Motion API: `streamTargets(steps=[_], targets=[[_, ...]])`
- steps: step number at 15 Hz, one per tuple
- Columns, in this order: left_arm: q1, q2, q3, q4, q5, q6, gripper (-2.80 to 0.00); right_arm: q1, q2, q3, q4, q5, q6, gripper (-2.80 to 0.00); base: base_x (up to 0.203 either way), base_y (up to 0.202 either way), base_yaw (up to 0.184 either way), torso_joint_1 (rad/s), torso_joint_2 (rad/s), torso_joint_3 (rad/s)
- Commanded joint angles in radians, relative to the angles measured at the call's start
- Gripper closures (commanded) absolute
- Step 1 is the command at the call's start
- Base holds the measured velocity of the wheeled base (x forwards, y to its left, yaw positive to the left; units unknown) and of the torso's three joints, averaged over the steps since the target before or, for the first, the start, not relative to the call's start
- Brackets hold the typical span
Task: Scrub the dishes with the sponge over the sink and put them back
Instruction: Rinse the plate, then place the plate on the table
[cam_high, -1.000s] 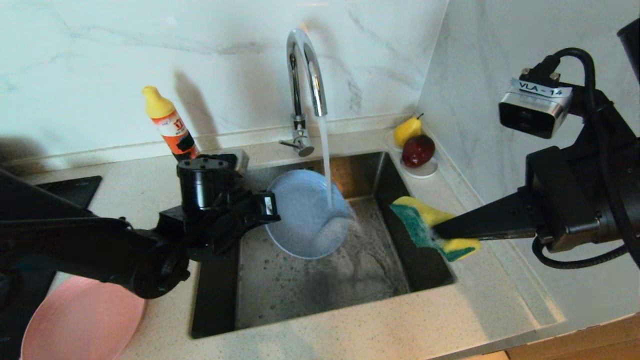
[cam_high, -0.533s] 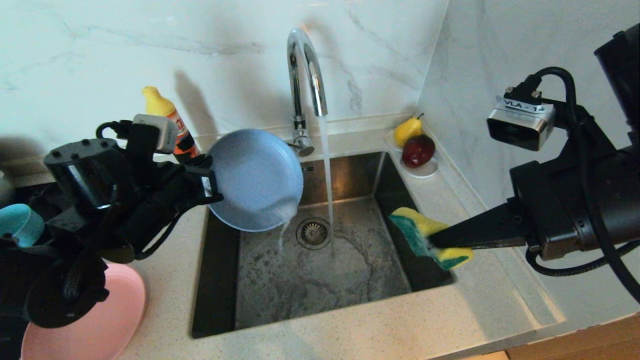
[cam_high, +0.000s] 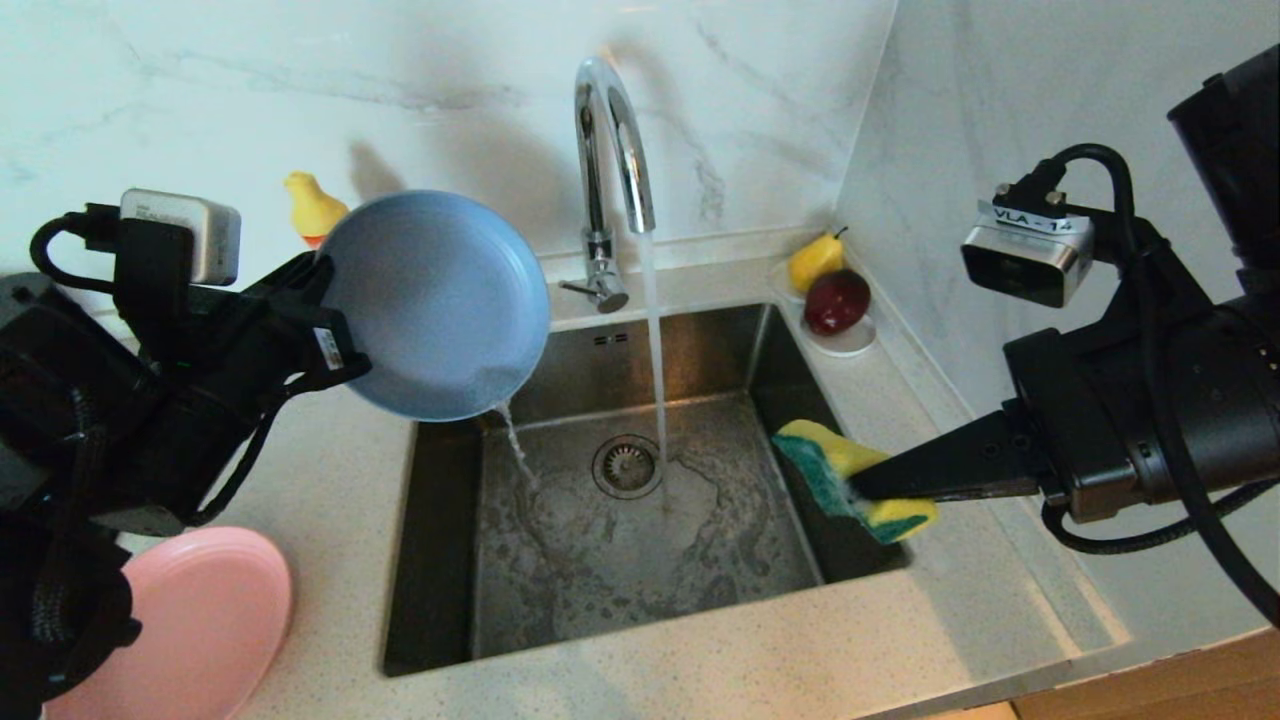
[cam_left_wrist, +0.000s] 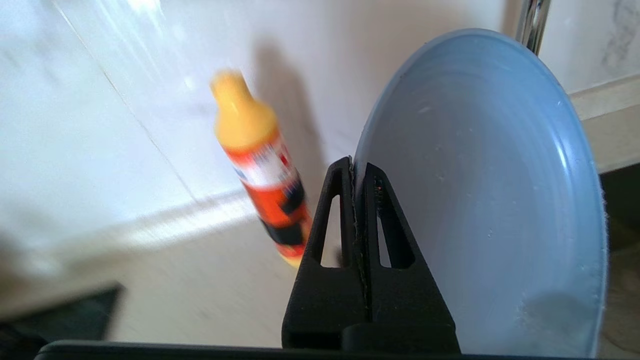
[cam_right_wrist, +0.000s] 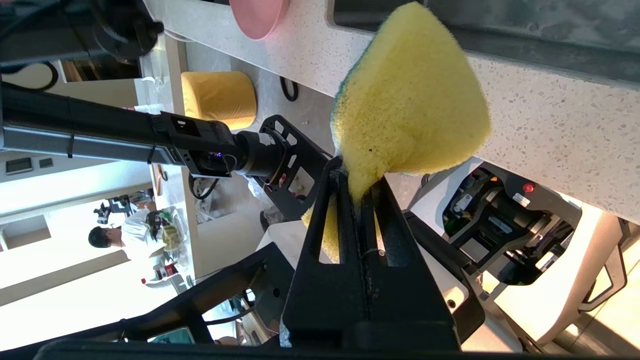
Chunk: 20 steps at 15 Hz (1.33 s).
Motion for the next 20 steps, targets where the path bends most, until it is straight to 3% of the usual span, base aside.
streamTargets(steps=[1,3,7,9,10,12,15,17,18,20], targets=[[0.002,-0.022,0.028,-0.084,-0.012,0.056,0.0,0.006,0.003,-0.006,0.004,0.003,0.003,0.0,0.0,0.0,0.0,0.0,0.0,0.0],[0.002,-0.035,0.034,-0.106,-0.046,0.062,0.0,0.007,0.005,-0.006,0.004,0.003,0.004,0.0,0.0,0.0,0.0,0.0,0.0,0.0],[0.002,-0.037,0.04,-0.101,-0.047,0.056,0.0,0.007,0.003,0.004,0.004,0.003,0.004,0.0,0.0,0.0,0.0,0.0,0.0,0.0],[0.012,-0.033,0.04,-0.033,-0.027,0.048,0.0,0.007,-0.004,0.008,0.0,0.003,0.003,0.0,0.0,0.0,0.0,0.0,0.0,0.0],[0.031,-0.035,0.033,0.039,-0.016,0.019,0.0,0.007,-0.004,0.008,0.0,0.003,0.003,0.0,0.0,0.0,0.0,0.0,0.0,0.0],[0.071,-0.054,-0.003,0.218,-0.009,-0.125,0.0,0.007,-0.002,0.013,0.003,0.002,0.003,0.0,0.0,0.0,0.0,0.0,0.0,0.0],[0.121,-0.143,-0.098,0.655,-0.015,-0.291,0.0,0.007,-0.011,0.024,0.0,0.002,0.001,0.0,0.0,0.0,0.0,0.0,0.0,0.0],[0.163,-0.206,-0.227,0.966,-0.03,-0.46,0.0,0.007,-0.007,0.027,0.0,0.003,0.0,0.0,0.0,0.0,0.0,0.0,0.0,0.0],[0.205,-0.228,-0.272,1.052,-0.052,-0.523,0.0,0.007,-0.006,0.027,0.002,0.002,0.0,0.0,0.0,0.0,0.0,0.0,0.0,0.0],[0.302,-0.246,-0.328,1.208,-0.077,-0.561,0.0,0.007,-0.009,0.047,-0.002,0.0,-0.005,0.0,0.0,0.0,0.0,0.0,0.0,0.0]])
